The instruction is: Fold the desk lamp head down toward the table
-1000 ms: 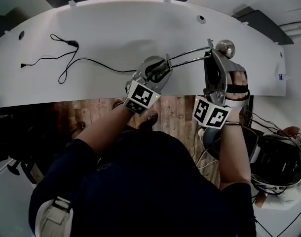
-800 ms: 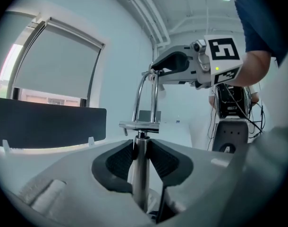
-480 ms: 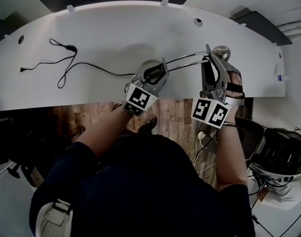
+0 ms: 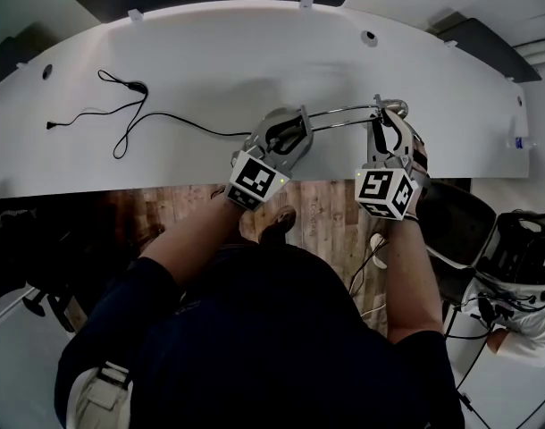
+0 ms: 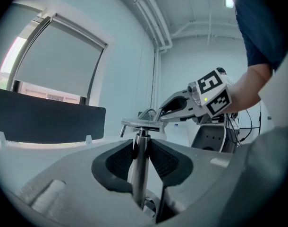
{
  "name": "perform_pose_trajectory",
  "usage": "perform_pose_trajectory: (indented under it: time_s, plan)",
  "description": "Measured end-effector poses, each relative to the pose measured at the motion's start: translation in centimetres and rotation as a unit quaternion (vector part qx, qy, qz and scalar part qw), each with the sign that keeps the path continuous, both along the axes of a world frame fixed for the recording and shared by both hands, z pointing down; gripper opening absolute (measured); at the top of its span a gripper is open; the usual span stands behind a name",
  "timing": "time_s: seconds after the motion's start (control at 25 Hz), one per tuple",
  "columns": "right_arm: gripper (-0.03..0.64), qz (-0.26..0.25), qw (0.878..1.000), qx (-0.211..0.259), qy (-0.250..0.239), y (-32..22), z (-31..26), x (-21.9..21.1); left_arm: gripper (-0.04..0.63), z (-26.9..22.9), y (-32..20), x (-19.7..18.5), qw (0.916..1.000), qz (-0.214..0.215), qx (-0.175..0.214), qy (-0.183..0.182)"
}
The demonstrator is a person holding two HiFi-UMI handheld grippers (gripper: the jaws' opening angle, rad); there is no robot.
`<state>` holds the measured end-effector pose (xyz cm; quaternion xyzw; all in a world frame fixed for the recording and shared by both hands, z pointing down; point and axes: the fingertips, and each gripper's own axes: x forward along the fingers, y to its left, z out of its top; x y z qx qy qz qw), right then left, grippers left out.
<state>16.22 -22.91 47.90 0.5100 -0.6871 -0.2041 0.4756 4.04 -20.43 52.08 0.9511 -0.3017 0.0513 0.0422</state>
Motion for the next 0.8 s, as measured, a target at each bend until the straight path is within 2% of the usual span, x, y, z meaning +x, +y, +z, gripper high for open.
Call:
perform_pose_trajectory:
  time_s: [0.28,0.48,0.68,0.8]
  plan:
    - [0.094,0.017,0.996,-0.054,-0.069,-1.4,5.0,1.1,0.110,0.1,-1.2,1.2,0.9999,0.007,-0.009,-0.009]
    - [0.089,0.027,0.990,-0.074,-0.114,-1.0,7.3,-0.3,0.110,0.0,-1.1,0.4,0.9999,0.004,-0.011,0.001]
    - [0.087,0.040,0.980,-0.092,-0.172,-3.2,10.3,1.6,0.110,0.8,-3.5,3.6,0.9997,0.006,-0.021,-0.011]
    - [0.083,0.049,0.973,-0.095,-0.203,-3.7,11.4,1.9,0.110,1.1,-4.1,4.3,0.9995,0.006,-0.027,-0.017]
